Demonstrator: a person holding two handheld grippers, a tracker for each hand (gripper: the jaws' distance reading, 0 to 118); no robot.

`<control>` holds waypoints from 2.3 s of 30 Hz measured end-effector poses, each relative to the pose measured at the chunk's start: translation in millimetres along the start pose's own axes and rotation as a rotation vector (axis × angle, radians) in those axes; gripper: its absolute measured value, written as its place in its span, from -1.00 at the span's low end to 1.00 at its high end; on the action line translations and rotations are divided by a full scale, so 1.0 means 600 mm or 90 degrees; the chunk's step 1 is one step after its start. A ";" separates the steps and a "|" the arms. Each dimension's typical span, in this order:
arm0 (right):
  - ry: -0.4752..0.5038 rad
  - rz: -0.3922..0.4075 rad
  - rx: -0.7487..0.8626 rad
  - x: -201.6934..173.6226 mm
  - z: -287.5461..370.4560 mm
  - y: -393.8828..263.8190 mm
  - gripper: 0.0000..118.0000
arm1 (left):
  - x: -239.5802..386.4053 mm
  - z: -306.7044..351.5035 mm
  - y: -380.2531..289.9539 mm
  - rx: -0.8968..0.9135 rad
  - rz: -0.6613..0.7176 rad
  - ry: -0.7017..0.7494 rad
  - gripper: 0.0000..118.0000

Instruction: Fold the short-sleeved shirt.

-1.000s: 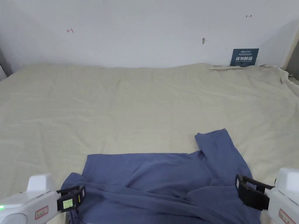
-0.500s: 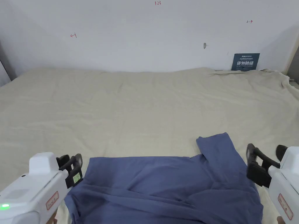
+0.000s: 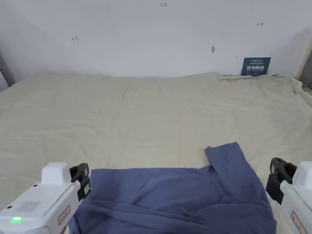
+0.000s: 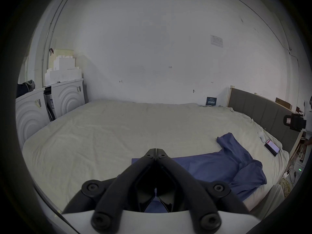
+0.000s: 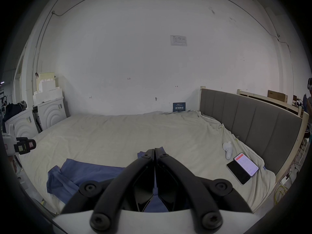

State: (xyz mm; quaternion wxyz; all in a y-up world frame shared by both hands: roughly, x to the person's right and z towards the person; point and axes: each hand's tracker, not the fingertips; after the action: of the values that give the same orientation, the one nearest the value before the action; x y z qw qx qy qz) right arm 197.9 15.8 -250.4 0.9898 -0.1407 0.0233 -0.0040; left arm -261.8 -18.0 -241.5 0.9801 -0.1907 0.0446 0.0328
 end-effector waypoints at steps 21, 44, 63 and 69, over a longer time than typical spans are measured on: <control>-0.021 -0.002 -0.082 0.002 -0.121 -0.025 -1.00 | -0.096 -0.380 -0.005 -0.300 0.046 0.038 0.63; -0.014 -0.016 -0.130 0.011 -0.171 -0.045 -1.00 | -0.084 -0.463 -0.043 -0.428 -0.001 -0.029 -0.99; -0.012 -0.032 -0.357 0.075 -0.533 -0.066 0.40 | -0.082 -0.334 0.014 -0.309 -0.015 -0.069 -1.00; -0.030 -0.007 -0.424 0.074 -0.567 -0.114 0.36 | -0.084 -0.338 0.009 -0.313 -0.013 -0.069 -1.00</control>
State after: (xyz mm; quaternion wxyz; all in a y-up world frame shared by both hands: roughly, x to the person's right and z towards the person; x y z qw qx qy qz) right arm 226.2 -145.5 -559.7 0.8898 -0.4563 -0.0004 0.0016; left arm -327.5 -91.5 -425.7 0.9056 -0.4215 -0.0194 0.0428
